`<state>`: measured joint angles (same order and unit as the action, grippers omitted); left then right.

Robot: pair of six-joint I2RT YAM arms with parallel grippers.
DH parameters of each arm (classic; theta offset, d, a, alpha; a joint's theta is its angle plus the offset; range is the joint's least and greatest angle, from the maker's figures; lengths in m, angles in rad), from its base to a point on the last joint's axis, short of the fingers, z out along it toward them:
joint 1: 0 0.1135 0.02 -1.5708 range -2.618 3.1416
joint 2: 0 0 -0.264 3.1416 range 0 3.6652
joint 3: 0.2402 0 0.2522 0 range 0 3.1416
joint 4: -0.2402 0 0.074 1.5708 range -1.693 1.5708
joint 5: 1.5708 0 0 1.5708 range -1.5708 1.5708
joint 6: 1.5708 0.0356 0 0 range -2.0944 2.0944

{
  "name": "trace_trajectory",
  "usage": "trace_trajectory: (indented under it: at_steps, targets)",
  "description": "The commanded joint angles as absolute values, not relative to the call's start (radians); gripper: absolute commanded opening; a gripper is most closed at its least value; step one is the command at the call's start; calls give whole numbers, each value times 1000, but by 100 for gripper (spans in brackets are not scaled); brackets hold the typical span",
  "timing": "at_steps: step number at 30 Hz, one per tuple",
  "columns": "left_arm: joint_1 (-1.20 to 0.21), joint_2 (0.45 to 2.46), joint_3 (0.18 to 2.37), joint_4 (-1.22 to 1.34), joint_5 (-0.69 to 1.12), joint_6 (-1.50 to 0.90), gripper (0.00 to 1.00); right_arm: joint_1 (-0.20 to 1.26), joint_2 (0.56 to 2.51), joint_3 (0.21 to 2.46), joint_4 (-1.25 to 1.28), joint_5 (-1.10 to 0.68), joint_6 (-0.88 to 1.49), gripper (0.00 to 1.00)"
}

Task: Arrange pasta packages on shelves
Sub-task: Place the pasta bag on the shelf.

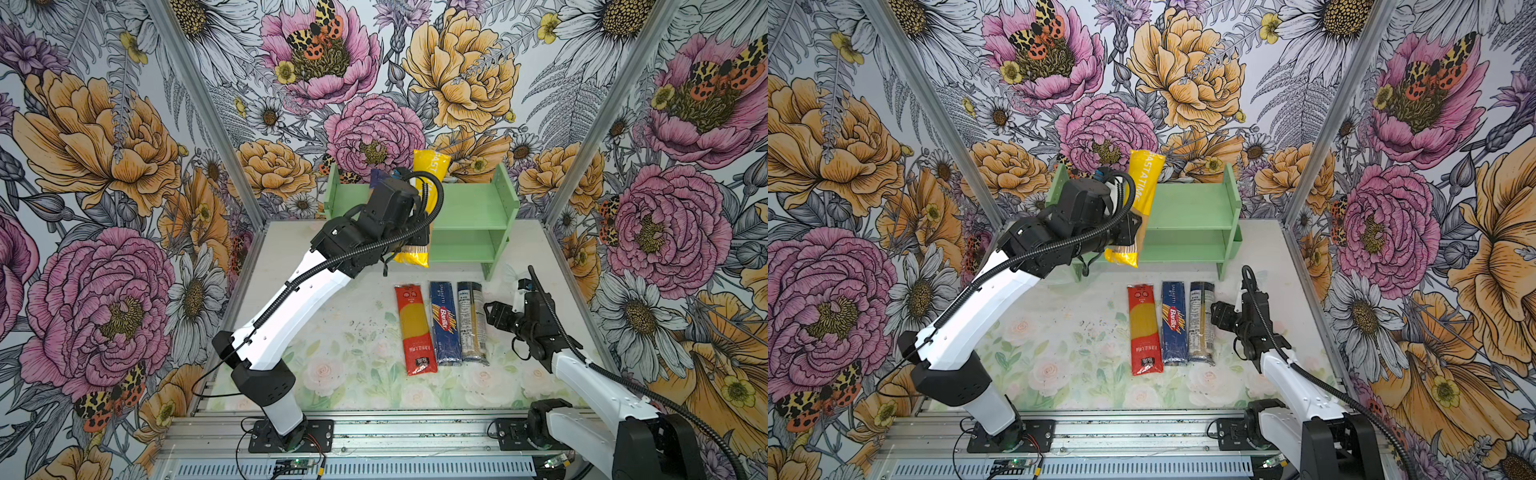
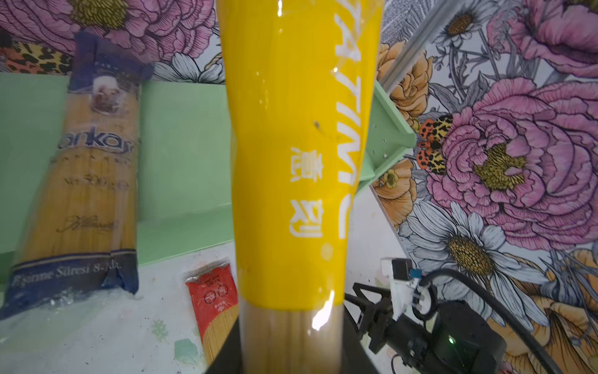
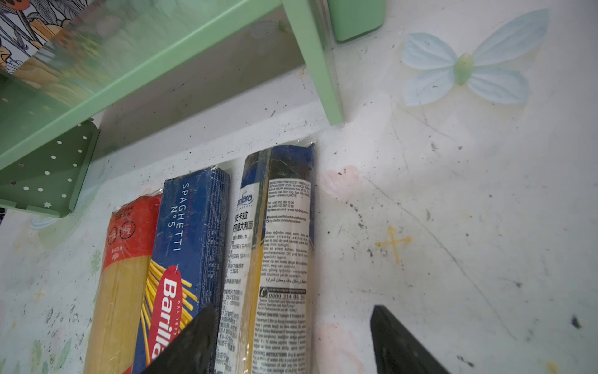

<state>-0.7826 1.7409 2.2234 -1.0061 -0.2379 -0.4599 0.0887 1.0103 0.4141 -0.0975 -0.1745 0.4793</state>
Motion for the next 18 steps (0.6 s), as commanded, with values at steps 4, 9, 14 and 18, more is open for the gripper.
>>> trace_trajectory:
  at_steps: [4,9,14,18]
  targets:
    - [-698,1958,2471,-921,-181,-430,4,97,1006,413,-95,-179,489,77]
    - [-663,2109,2628,-927,-118,-464,0,96,1025,422,-94,-185,482,77]
    - [-660,2150,2649,-926,-111,-473,0,97,1039,423,-94,-178,476,77]
    - [-649,2161,2654,-925,-116,-474,1,97,1048,427,-94,-182,472,77]
